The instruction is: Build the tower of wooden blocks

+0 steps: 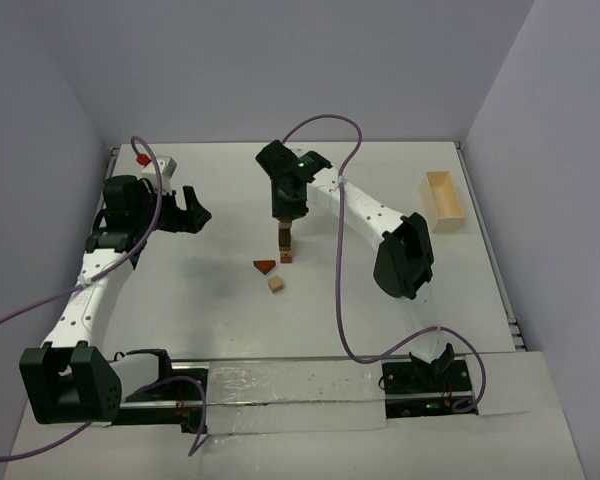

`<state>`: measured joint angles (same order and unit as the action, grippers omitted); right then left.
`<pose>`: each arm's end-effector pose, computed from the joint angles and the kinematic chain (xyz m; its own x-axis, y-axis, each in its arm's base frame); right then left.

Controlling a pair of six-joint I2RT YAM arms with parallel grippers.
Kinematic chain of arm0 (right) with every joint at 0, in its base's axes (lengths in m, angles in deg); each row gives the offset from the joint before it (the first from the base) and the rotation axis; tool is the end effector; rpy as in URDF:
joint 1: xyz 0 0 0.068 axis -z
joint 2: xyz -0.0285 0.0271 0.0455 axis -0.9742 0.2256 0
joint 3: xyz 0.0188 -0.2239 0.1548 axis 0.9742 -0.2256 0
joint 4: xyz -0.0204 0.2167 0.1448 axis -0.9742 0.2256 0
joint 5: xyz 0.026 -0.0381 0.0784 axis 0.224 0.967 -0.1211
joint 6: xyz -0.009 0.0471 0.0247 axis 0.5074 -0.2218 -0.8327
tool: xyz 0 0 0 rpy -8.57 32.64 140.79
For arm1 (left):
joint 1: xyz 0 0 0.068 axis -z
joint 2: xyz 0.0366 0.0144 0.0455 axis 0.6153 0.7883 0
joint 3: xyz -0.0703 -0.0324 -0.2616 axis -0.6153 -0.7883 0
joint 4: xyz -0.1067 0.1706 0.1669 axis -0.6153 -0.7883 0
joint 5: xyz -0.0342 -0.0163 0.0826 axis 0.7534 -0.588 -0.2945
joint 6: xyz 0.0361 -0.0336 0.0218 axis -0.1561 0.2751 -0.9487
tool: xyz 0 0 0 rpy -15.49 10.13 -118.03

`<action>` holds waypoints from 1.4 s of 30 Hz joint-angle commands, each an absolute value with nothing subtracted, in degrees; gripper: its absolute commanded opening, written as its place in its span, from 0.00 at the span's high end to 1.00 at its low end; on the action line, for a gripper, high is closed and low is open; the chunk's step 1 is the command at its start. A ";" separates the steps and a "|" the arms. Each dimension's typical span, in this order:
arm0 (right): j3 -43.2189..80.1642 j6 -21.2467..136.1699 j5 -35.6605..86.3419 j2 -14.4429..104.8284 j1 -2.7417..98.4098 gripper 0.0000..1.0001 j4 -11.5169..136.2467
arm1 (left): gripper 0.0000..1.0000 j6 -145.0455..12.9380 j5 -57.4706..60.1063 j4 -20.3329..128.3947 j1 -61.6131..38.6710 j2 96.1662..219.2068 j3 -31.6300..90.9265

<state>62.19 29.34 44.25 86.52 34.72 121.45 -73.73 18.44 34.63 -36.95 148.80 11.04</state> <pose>0.3447 0.3035 0.2864 -0.8791 -0.0396 -0.4750 -0.1093 0.9867 0.1201 0.2583 -0.0198 0.3057 -0.5289 -0.0520 -0.8471 0.3511 0.8953 -0.2742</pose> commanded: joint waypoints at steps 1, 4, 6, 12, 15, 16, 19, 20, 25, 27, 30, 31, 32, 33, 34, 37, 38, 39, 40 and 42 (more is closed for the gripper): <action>62.81 28.68 45.15 87.40 34.18 0.89 120.57 | 0.01 -73.24 19.84 36.81 -37.27 148.90 12.30; 63.03 28.77 45.15 87.77 34.25 0.88 120.57 | 0.01 -73.41 19.78 36.68 -37.27 148.81 12.41; 63.09 28.84 45.46 87.90 34.25 0.88 120.57 | 0.01 -73.41 19.69 36.63 -37.27 148.90 12.50; 63.61 29.03 45.37 88.21 34.41 0.88 120.56 | 0.01 -73.50 19.87 36.71 -37.27 148.90 12.41; 64.02 29.20 45.28 88.47 34.33 0.87 120.48 | 0.01 -73.67 19.95 36.63 -37.27 148.98 12.57; 63.96 29.21 45.21 88.63 34.33 0.87 120.48 | 0.01 -73.68 20.03 36.63 -37.27 149.07 12.59; 64.13 29.22 45.18 88.84 34.33 0.86 120.48 | 0.01 -73.59 20.04 36.65 -37.27 148.99 12.67; 64.14 29.30 45.10 88.93 34.33 0.86 120.48 | 0.01 -73.59 20.05 36.72 -37.27 149.02 12.67; 64.39 29.35 45.25 89.27 34.33 0.84 120.48 | 0.01 -73.68 20.09 36.72 -37.27 149.13 12.67; 64.48 29.38 45.37 89.32 34.37 0.83 120.43 | 0.01 -73.73 20.16 36.72 -37.27 149.25 12.73; 64.48 29.42 45.29 89.39 34.33 0.82 120.39 | 0.01 -73.77 20.18 36.77 -37.27 149.22 12.76; 64.48 29.38 45.29 89.36 34.33 0.82 120.39 | 0.01 -73.77 20.21 36.78 -37.27 149.29 12.76; 64.49 29.38 45.28 89.36 34.33 0.82 120.39 | 0.01 -73.77 20.23 36.74 -37.27 149.34 12.75; 64.56 29.38 45.20 89.34 34.33 0.82 120.39 | 0.01 -73.76 20.29 36.90 -37.27 149.34 12.67; 64.48 29.38 45.20 89.19 34.33 0.81 120.39 | 0.01 -73.68 20.22 36.98 -37.27 149.34 12.59; 64.40 29.26 45.32 88.89 34.33 0.81 120.30 | 0.01 -73.68 20.26 37.11 -37.27 149.29 12.50; 64.30 29.21 45.48 88.66 34.32 0.81 120.30 | 0.01 -73.67 20.21 37.16 -37.27 149.35 12.49; 64.31 29.21 45.65 88.64 34.25 0.81 120.30 | 0.01 -73.59 20.13 37.16 -37.27 149.43 12.41; 64.41 29.21 45.80 88.55 34.25 0.81 120.30 | 0.01 -73.59 20.18 37.16 -37.27 149.48 12.41; 64.48 29.21 46.16 88.48 34.25 0.81 120.30 | 0.01 -73.59 20.30 37.25 -37.27 149.34 12.41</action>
<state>62.19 29.58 44.29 88.29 34.72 121.32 -73.78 19.01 34.65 -36.95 149.37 11.04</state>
